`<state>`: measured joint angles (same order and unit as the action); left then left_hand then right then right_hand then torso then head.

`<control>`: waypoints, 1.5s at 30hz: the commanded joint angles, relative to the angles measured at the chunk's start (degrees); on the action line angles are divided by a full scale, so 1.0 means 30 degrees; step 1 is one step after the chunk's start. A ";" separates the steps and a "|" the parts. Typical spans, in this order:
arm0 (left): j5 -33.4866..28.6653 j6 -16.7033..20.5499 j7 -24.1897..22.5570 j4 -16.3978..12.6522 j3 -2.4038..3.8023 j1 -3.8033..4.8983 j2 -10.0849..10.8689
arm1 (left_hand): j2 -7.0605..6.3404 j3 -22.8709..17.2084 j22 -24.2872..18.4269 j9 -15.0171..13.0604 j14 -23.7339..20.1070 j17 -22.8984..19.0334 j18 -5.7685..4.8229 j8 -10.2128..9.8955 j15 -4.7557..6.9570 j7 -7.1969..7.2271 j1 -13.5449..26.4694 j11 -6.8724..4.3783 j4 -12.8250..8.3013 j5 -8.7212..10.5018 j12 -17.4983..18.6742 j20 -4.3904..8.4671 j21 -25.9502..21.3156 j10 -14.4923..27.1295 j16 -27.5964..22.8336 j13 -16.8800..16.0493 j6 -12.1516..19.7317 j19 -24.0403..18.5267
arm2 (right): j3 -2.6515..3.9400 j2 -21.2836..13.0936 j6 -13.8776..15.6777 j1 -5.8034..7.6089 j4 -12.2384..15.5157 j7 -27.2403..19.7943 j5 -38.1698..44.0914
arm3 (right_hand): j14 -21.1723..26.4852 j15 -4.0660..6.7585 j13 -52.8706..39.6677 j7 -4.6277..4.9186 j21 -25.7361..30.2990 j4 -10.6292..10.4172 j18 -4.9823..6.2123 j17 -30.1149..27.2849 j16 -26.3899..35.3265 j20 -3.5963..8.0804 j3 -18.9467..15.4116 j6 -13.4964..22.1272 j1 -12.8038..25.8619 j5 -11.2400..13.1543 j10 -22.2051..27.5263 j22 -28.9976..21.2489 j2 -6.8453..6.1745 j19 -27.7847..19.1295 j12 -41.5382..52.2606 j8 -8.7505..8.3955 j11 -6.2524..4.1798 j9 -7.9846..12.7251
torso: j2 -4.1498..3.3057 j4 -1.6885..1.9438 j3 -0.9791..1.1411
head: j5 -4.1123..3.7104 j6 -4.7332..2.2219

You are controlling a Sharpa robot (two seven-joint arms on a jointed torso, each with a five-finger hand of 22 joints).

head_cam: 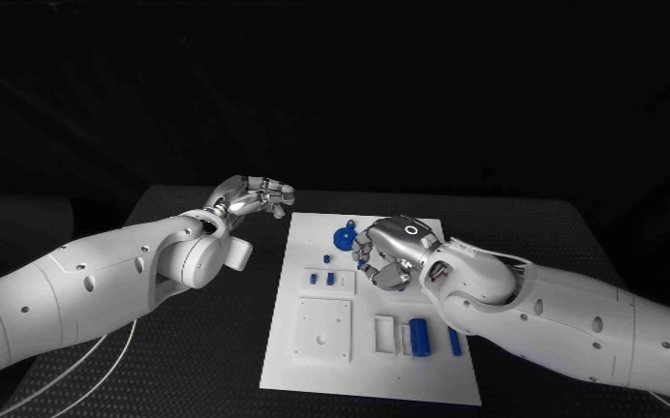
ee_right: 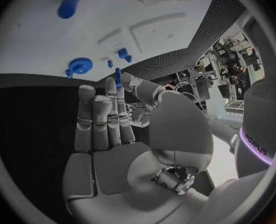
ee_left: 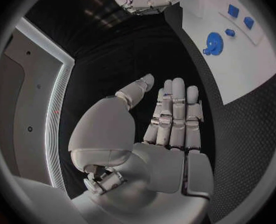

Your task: Assemble the parts on the task board

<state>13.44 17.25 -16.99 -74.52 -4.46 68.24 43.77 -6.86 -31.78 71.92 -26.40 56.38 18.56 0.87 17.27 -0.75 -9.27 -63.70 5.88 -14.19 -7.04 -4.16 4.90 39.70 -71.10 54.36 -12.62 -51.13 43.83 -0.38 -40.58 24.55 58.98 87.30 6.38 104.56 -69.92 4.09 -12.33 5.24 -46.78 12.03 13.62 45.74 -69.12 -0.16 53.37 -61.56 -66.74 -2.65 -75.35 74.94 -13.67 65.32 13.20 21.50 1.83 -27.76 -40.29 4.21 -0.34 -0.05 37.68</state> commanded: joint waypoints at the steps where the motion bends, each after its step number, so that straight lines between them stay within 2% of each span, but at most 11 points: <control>1: -0.0268 0.0273 -0.0256 -0.0010 0.0013 0.0027 -0.0101 | 0.0046 0.0106 0.0024 -0.0009 0.0148 0.0023 0.0241 0.0035 0.0015 -0.0001 0.0084 0.0043 -0.0023 -0.0109 0.0041 0.0017 -0.0074 0.0144 -0.0097 0.0003 0.0147 0.0073 | -0.0277 0.0409 0.0054 -0.0324 0.0111 -0.0438 0.0411 | -0.0061 0.0117 -0.0006 -0.0001 -0.0111 -0.0005 0.0459 0.0031 -0.0055 0.0063 0.0133 -0.0145 -0.0064 -0.0131 -0.0112 0.0373 0.0039 0.0080 -0.0114 0.0052 0.0017 -0.0032 | 0.0002 0.0005 -0.0003 | 0.0555 0.0163; 5: -0.0297 0.0293 -0.0272 -0.0019 0.0013 0.0028 -0.0196 | 0.0045 0.0106 0.0025 -0.0009 0.0149 0.0023 0.0241 0.0036 0.0015 0.0000 0.0085 0.0043 -0.0023 -0.0109 0.0040 0.0017 -0.0074 0.0144 -0.0098 0.0003 0.0147 0.0073 | -0.0793 0.0810 -0.0076 -0.0504 0.0141 -0.0476 0.0843 | -0.0061 0.0117 -0.0006 -0.0001 -0.0111 -0.0005 0.0459 0.0031 -0.0055 0.0064 0.0133 -0.0145 -0.0064 -0.0132 -0.0112 0.0373 0.0041 0.0080 -0.0116 0.0051 0.0017 -0.0033 | -0.0009 0.0007 -0.0024 | 0.0862 0.0319; 15: -0.0303 0.0312 -0.0252 -0.0058 0.0013 0.0030 -0.0378 | 0.0034 0.0112 0.0030 -0.0013 0.0150 0.0030 0.0241 0.0045 0.0013 0.0001 0.0093 0.0041 -0.0018 -0.0109 0.0033 0.0015 -0.0084 0.0140 -0.0113 0.0000 0.0138 0.0077 | -0.1187 0.1333 -0.0131 -0.1167 -0.0169 -0.0511 0.1257 | -0.0065 0.0115 -0.0008 0.0002 -0.0112 0.0006 0.0459 0.0034 -0.0046 0.0073 0.0139 -0.0138 -0.0070 -0.0141 -0.0112 0.0372 0.0058 0.0081 -0.0134 0.0043 0.0019 -0.0032 | -0.0025 0.0011 -0.0019 | 0.1414 0.0685; 22: -0.0306 0.0288 -0.0250 -0.0082 0.0015 0.0032 -0.0499 | 0.0035 0.0111 0.0031 -0.0014 0.0150 0.0033 0.0241 0.0048 0.0012 0.0002 0.0093 0.0039 -0.0016 -0.0111 0.0030 0.0014 -0.0088 0.0138 -0.0119 -0.0002 0.0136 0.0078 | -0.1236 0.1687 -0.0100 -0.1654 -0.0431 -0.0337 0.1735 | -0.0067 0.0115 -0.0010 0.0003 -0.0112 0.0011 0.0459 0.0036 -0.0042 0.0076 0.0140 -0.0136 -0.0072 -0.0143 -0.0114 0.0372 0.0062 0.0082 -0.0141 0.0039 0.0020 -0.0032 | -0.0029 -0.0004 0.0001 | 0.1828 0.0964; 25: -0.0310 0.0258 -0.0239 -0.0098 0.0015 0.0032 -0.0515 | 0.0035 0.0111 0.0032 -0.0015 0.0149 0.0035 0.0241 0.0049 0.0011 0.0001 0.0095 0.0040 -0.0013 -0.0111 0.0029 0.0013 -0.0092 0.0139 -0.0125 -0.0002 0.0135 0.0078 | -0.1240 0.1754 -0.0120 -0.1731 -0.0537 -0.0257 0.1921 | -0.0070 0.0115 -0.0011 0.0002 -0.0113 0.0017 0.0459 0.0037 -0.0040 0.0079 0.0143 -0.0137 -0.0076 -0.0144 -0.0117 0.0372 0.0065 0.0083 -0.0145 0.0038 0.0019 -0.0033 | -0.0036 -0.0001 -0.0004 | 0.1963 0.1050; 32: -0.0312 0.0233 -0.0225 -0.0122 0.0015 0.0032 -0.0486 | 0.0035 0.0113 0.0035 -0.0016 0.0149 0.0042 0.0240 0.0053 0.0009 0.0000 0.0104 0.0040 -0.0003 -0.0112 0.0027 0.0011 -0.0102 0.0142 -0.0141 -0.0004 0.0134 0.0081 | -0.1260 0.1819 -0.0167 -0.1778 -0.0683 -0.0143 0.2167 | -0.0078 0.0116 -0.0016 0.0001 -0.0116 0.0030 0.0459 0.0041 -0.0034 0.0087 0.0146 -0.0141 -0.0082 -0.0140 -0.0128 0.0372 0.0057 0.0087 -0.0156 0.0037 0.0018 -0.0036 | -0.0031 -0.0025 -0.0025 | 0.2036 0.1159; 37: -0.0314 0.0216 -0.0221 -0.0116 0.0015 0.0032 -0.0455 | 0.0034 0.0117 0.0038 -0.0016 0.0150 0.0048 0.0239 0.0054 0.0007 -0.0001 0.0115 0.0041 0.0007 -0.0112 0.0026 0.0008 -0.0112 0.0146 -0.0153 -0.0005 0.0139 0.0083 | -0.1265 0.1804 -0.0076 -0.1784 -0.0716 0.0007 0.2366 | -0.0084 0.0116 -0.0020 0.0000 -0.0118 0.0033 0.0459 0.0043 -0.0029 0.0092 0.0152 -0.0145 -0.0084 -0.0137 -0.0136 0.0371 0.0055 0.0090 -0.0165 0.0035 0.0018 -0.0038 | -0.0019 -0.0038 -0.0006 | 0.2098 0.1233; 45: -0.0319 0.0200 -0.0217 -0.0120 0.0015 0.0032 -0.0449 | 0.0036 0.0118 0.0043 -0.0017 0.0153 0.0058 0.0240 0.0055 0.0005 -0.0001 0.0122 0.0042 0.0018 -0.0113 0.0024 0.0007 -0.0124 0.0151 -0.0169 -0.0006 0.0145 0.0086 | -0.1273 0.1809 -0.0301 -0.1784 -0.0821 0.0130 0.2531 | -0.0096 0.0118 -0.0026 -0.0003 -0.0121 0.0038 0.0459 0.0048 -0.0022 0.0100 0.0166 -0.0153 -0.0091 -0.0130 -0.0150 0.0369 0.0041 0.0098 -0.0179 0.0034 0.0016 -0.0042 | -0.0021 -0.0035 0.0001 | 0.2086 0.1194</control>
<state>12.85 17.93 -17.02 -74.70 -4.45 68.25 42.49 -6.86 -31.78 71.99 -26.39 56.38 18.65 0.87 17.27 -0.74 -9.29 -63.70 5.87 -14.19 -7.04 -4.16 4.90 39.70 -71.10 54.13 -12.62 -51.16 43.83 -4.17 -35.20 24.49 53.67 84.87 6.38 110.80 -70.19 4.14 -12.29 5.24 -46.78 12.19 13.62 45.82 -69.12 -0.19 53.52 -61.54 -66.77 -2.88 -75.45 74.94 -13.64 65.62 12.78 21.22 1.95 -27.84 -40.35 4.09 -0.35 6.20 41.31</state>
